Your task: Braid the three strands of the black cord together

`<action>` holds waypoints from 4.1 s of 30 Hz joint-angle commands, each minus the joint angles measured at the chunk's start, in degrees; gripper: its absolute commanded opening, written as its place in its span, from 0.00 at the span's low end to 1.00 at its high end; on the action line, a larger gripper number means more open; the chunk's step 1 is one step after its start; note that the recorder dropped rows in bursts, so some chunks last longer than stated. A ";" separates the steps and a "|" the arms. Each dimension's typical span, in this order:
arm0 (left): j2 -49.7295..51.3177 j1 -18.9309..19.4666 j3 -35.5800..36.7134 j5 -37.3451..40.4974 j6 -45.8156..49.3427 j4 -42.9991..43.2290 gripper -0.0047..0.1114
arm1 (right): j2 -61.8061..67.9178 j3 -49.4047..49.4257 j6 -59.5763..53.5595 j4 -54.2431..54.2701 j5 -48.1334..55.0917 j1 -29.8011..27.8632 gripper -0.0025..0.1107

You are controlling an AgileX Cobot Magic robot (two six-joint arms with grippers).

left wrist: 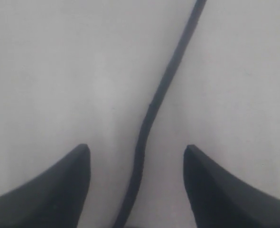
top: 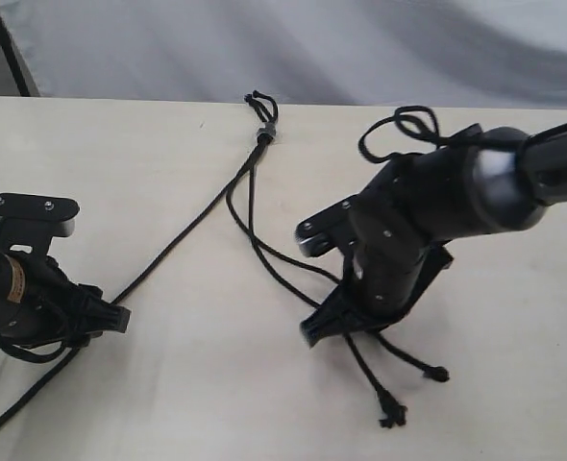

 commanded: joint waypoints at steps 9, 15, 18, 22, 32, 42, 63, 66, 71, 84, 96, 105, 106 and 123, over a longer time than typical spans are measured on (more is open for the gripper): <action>-0.39 0.15 0.42 0.02 0.11 0.14 0.52 | -7.39 -6.58 -11.47 3.08 3.62 21.64 0.02; -0.39 0.15 0.42 0.02 0.11 0.14 0.52 | -20.75 -10.11 -0.27 -11.88 5.41 15.75 0.02; -0.39 0.15 0.42 0.02 0.11 0.14 0.52 | -24.79 -9.99 0.92 -12.99 7.31 10.01 0.02; -0.39 0.15 0.42 0.02 0.11 0.14 0.52 | -26.46 -7.57 1.32 -12.99 8.83 0.91 0.02; -0.39 0.15 0.42 -0.98 0.21 0.14 0.52 | -21.71 5.21 9.90 -12.80 -8.43 -14.36 0.02; -2.93 0.15 -3.55 3.24 0.91 -0.37 0.52 | -7.88 6.46 14.13 -13.27 -7.01 -15.74 0.02; 13.89 -27.21 -21.16 5.25 8.95 -10.90 0.71 | -13.62 -2.89 23.33 -21.96 8.35 -15.74 0.65; 17.65 -28.74 -24.86 7.70 8.95 -11.17 0.72 | -17.94 -3.98 23.33 -22.11 6.26 -15.74 0.65; 21.14 -31.30 -28.64 8.18 9.16 -12.10 0.72 | -20.37 -3.98 23.16 -22.21 4.01 -15.74 0.65; 24.47 -31.95 -32.19 15.02 14.35 -11.78 0.09 | -20.35 -3.01 23.16 -24.48 1.00 -15.74 0.65; 11.31 -17.55 -35.48 36.68 9.33 9.78 0.05 | -20.35 -3.01 23.16 -24.48 -0.69 -15.74 0.65; 15.30 -0.76 -24.17 16.74 12.34 10.07 0.05 | -20.35 -3.01 23.41 -24.48 -0.93 -15.74 0.65; 16.24 -0.22 -22.66 14.59 12.52 9.82 0.05 | -20.35 -3.01 23.41 -24.48 -0.93 -15.74 0.65; 19.45 -29.18 -19.15 8.48 37.73 -34.46 0.05 | -20.35 -3.01 23.41 -24.48 -3.93 -15.74 0.65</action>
